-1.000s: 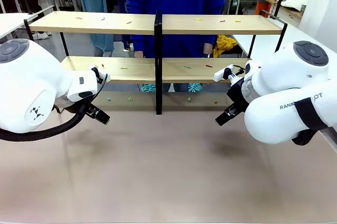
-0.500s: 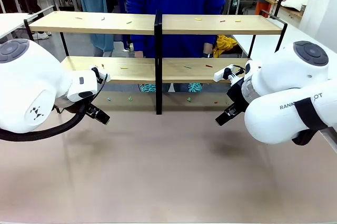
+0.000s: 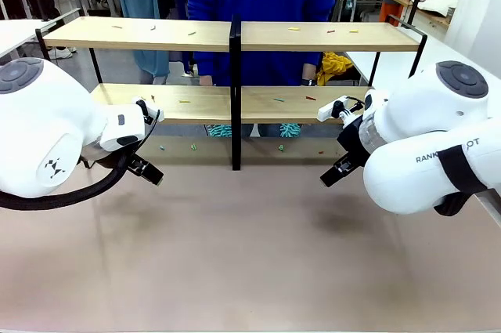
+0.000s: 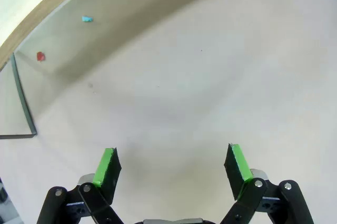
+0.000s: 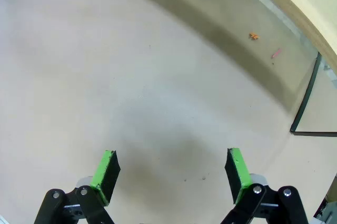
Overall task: Clean the shelves.
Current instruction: Pick up the Duster when the human hands it over.
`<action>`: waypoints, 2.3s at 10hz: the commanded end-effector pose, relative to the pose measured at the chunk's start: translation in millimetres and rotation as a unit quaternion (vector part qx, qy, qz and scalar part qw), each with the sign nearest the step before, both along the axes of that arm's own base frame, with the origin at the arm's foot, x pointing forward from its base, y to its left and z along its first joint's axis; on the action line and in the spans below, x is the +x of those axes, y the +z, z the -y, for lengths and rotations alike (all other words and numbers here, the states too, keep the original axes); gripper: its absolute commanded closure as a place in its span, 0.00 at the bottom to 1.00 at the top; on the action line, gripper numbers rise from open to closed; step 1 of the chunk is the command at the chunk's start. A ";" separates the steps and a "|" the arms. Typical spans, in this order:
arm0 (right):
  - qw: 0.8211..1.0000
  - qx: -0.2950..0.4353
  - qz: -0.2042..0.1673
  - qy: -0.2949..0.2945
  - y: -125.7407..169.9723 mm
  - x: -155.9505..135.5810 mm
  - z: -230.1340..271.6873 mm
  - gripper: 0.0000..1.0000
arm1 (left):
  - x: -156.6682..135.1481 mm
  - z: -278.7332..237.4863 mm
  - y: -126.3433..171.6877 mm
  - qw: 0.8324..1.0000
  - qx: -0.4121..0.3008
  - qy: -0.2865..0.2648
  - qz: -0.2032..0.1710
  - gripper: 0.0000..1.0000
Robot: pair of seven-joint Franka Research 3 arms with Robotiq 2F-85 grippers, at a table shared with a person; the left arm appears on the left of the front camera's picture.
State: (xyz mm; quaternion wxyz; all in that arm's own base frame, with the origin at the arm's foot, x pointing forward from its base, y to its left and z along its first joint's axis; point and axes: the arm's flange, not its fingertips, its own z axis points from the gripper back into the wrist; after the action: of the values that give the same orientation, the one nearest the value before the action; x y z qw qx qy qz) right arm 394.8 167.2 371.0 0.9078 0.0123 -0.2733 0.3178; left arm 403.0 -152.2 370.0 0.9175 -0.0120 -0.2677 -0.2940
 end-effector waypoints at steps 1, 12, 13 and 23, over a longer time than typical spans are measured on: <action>1.000 0.000 0.000 0.000 0.0 0.0 0.0 0.00 | 0.0 0.0 0.1 1.000 0.000 0.000 0.000 0.00; 0.992 0.085 -0.083 -0.049 84.4 -56.7 36.6 0.00 | -64.4 -31.9 89.4 0.992 -0.108 -0.044 -0.052 0.00; 0.984 0.128 -0.095 -0.072 109.3 -68.7 47.4 0.00 | -82.9 -42.9 110.1 0.991 -0.111 -0.053 -0.051 0.00; 0.959 0.203 0.119 -0.158 280.5 -161.8 56.1 0.00 | -204.2 -140.1 260.3 0.932 -0.265 0.160 0.188 0.00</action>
State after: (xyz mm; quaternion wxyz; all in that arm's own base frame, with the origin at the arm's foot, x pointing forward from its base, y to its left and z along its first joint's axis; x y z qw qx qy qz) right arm 236.4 97.8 669.2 0.8964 0.1608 -0.3950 0.1211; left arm 208.0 24.8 666.6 0.8586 -0.1931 -0.4721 -0.0502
